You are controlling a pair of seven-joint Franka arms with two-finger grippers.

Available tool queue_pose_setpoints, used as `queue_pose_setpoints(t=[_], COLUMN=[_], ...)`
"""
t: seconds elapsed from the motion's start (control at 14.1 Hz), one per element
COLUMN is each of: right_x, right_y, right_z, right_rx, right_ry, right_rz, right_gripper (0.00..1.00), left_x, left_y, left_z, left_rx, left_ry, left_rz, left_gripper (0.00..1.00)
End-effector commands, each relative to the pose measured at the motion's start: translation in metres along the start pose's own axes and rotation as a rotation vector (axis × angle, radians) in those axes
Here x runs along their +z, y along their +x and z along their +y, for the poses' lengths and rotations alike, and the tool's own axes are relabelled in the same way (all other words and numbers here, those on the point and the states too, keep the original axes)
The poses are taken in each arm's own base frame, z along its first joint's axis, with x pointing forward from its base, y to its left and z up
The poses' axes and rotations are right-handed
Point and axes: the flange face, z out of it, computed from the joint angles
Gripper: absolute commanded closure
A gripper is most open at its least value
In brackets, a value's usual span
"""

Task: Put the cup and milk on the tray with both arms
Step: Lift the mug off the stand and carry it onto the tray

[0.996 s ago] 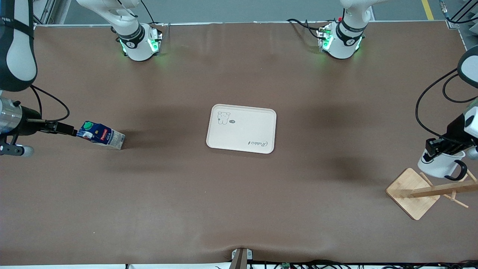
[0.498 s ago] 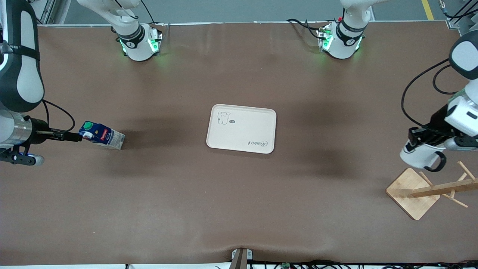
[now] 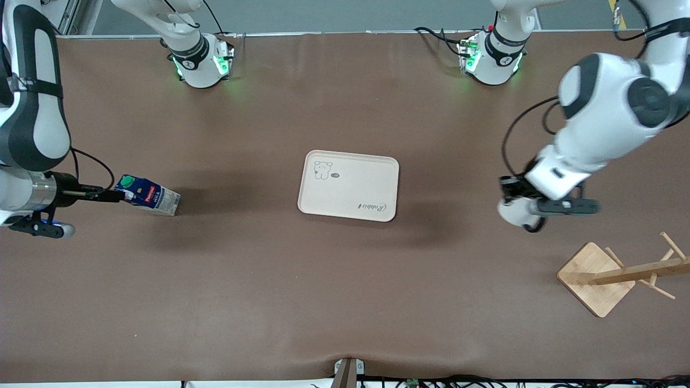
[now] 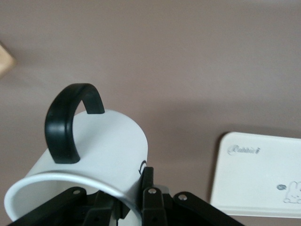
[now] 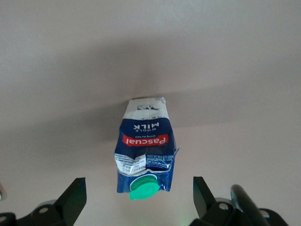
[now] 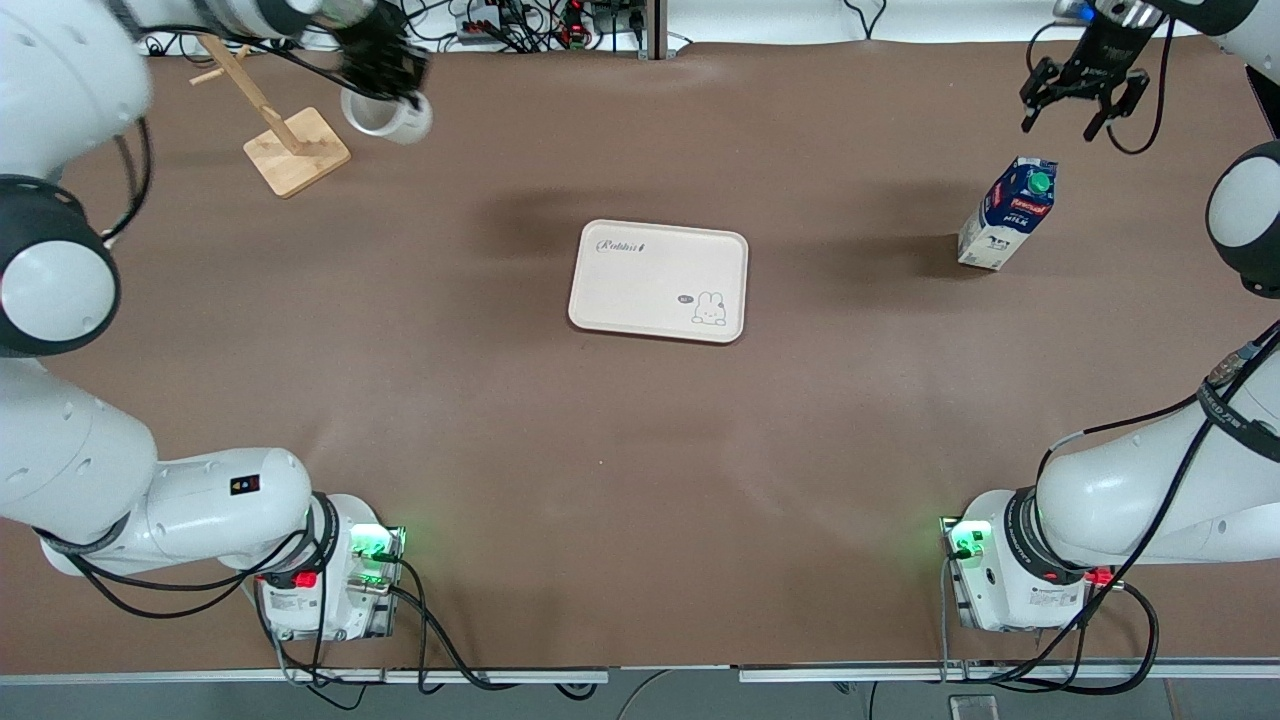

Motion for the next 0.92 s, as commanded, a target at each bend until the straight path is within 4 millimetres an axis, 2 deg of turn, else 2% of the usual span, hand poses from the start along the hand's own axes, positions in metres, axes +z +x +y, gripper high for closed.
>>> queue_pose_setpoints(t=[0.0,0.14,0.28,0.5,0.64,0.85], right_x=[0.019,0.027,0.035,0.056,0.070,0.076], right_y=[-0.005,-0.007,-0.008,-0.017,-0.024,-0.022], right_z=[0.004,0.007,0.009,0.008,0.007,0.010], right_rx=[0.004,0.008,0.012,0.011,0.011,0.015], right_ry=[0.007,0.008,0.009,0.009,0.011,0.017], right_rz=[-0.034,-0.050,-0.066,-0.068,-0.051,-0.014], right_gripper=[0.00,0.00,0.00,0.00,0.00,0.00], left_x=[0.037,0.062,0.086,0.130,0.160,0.207], left_y=[-0.017,-0.034,-0.046,-0.068,-0.089,-0.115], left_z=[0.071,0.123,0.160,0.212,0.249,0.276], left_rx=[-0.039,-0.078,-0.075,-0.086,-0.118,-0.112], left_ry=[0.061,0.065,0.060,0.062,0.074,0.120], left_rz=[-0.039,-0.067,-0.102,-0.166,-0.205,-0.248], left_gripper=[1.00,1.00,1.00,1.00,1.00,1.00])
